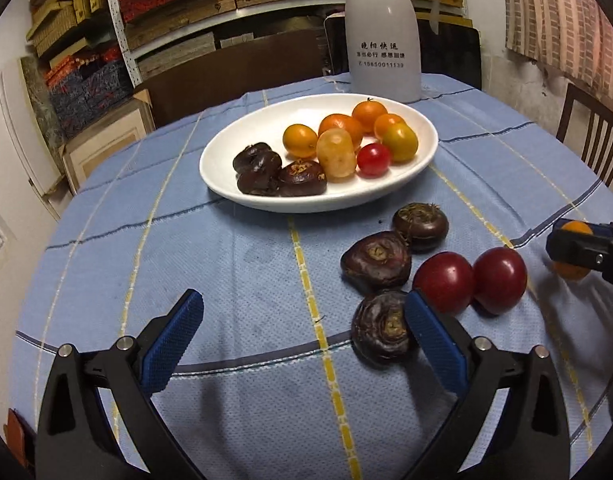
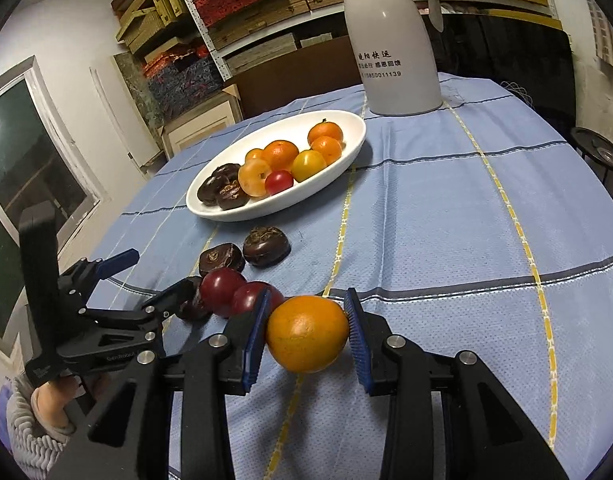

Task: Organize fruits
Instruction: 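Close the left gripper on a dark brown fruit while the right gripper holds the orange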

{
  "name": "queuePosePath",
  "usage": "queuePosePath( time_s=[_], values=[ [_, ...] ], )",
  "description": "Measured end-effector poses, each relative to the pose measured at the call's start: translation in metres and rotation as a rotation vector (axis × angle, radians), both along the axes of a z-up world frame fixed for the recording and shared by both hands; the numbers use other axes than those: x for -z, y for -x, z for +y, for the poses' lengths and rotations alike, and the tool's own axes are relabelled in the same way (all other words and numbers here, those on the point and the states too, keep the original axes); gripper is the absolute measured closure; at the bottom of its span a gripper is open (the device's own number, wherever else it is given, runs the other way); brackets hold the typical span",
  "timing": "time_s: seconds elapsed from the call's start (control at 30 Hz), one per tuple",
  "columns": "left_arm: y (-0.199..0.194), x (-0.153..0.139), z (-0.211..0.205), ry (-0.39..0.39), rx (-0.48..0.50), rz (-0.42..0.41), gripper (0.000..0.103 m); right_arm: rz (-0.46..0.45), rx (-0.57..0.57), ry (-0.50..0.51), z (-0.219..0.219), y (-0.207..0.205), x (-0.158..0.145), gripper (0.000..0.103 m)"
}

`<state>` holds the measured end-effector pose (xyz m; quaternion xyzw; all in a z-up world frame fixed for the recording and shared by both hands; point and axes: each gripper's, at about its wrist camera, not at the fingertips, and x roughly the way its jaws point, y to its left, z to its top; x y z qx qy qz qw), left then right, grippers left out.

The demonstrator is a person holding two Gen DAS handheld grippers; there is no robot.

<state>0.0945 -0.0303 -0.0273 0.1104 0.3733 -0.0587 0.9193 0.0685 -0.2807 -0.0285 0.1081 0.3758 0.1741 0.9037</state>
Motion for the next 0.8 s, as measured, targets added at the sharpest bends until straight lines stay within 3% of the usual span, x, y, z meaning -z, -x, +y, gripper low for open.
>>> queuePosePath(
  time_s=[0.17, 0.3, 0.37, 0.43, 0.5, 0.6, 0.7, 0.8],
  values=[
    [0.002, 0.001, -0.003, 0.051, 0.058, 0.026, 0.005, 0.003, 0.004, -0.003, 0.0, 0.001, 0.0, 0.065],
    [0.004, 0.006, -0.019, -0.012, 0.113, 0.031, 0.004, 0.006, 0.008, -0.004, -0.001, 0.001, 0.0, 0.065],
    [-0.002, 0.007, -0.011, 0.044, 0.101, 0.067, 0.004, 0.007, 0.008, -0.004, 0.0, 0.0, 0.0, 0.065],
    [-0.011, 0.008, 0.009, 0.125, 0.051, 0.103, 0.009, 0.007, 0.008, -0.005, 0.0, 0.0, 0.0, 0.065],
    [-0.014, 0.008, 0.019, 0.146, 0.018, 0.111, 0.034, 0.007, 0.011, -0.007, -0.001, 0.001, 0.001, 0.065],
    [-0.013, 0.008, 0.026, 0.133, -0.017, 0.103, 0.042, 0.011, 0.013, -0.011, -0.002, 0.0, 0.002, 0.065],
    [-0.011, 0.011, 0.017, 0.109, 0.025, 0.117, 0.052, 0.008, 0.012, -0.011, -0.002, 0.001, 0.001, 0.065],
    [-0.015, 0.013, 0.015, 0.124, 0.042, 0.131, 0.054, 0.008, 0.008, -0.007, 0.0, 0.001, 0.002, 0.065]
  ],
)
